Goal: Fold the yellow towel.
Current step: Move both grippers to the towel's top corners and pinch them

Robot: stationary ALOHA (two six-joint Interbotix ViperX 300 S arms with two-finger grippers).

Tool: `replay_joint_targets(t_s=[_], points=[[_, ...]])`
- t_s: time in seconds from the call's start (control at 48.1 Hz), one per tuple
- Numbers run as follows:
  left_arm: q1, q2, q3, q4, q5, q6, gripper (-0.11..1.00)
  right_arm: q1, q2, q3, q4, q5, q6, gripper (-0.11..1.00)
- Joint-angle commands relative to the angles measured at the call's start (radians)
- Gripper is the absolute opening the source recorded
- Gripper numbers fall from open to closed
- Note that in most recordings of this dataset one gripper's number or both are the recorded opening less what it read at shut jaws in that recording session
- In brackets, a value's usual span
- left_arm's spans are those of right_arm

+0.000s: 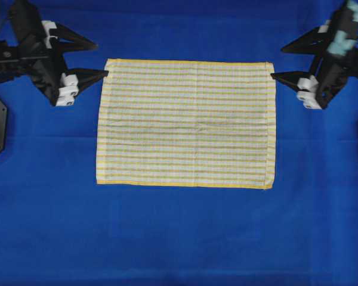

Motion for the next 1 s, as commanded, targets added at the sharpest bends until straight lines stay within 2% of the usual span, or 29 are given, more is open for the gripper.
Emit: replay_joint_targets(t_s=[0.0,0.291,0.458,0.687,0.853,0.916,0.978], points=[[0.035,0.071,-0.017,0.0,-0.025,0.003,0.79,-0.026,0.074,-0.021,-0.003,-0.037,-0.003,0.7],[0.103,0.298,-0.029,0.005,-0.186,0.04,0.79,-0.091,0.284,-0.029,-0.011,-0.172,-0.012,0.68],[0.137,0.385,-0.049,0.005,-0.215,0.08,0.79,-0.104,0.353,-0.041,-0.015,-0.201,-0.017,0.67],[0.138,0.474,-0.081,0.005,-0.233,0.081,0.79,-0.107,0.393,-0.06,-0.015,-0.212,-0.035,0.59],[0.129,0.497,-0.077,0.003,-0.229,0.081,0.73,-0.107,0.42,-0.061,-0.017,-0.21,-0.038,0.52],[0.12,0.497,-0.075,0.003,-0.225,0.081,0.66,-0.106,0.43,-0.061,-0.015,-0.209,-0.038,0.44],[0.107,0.497,-0.077,0.005,-0.224,0.083,0.55,-0.103,0.434,-0.058,-0.017,-0.209,-0.04,0.32]])
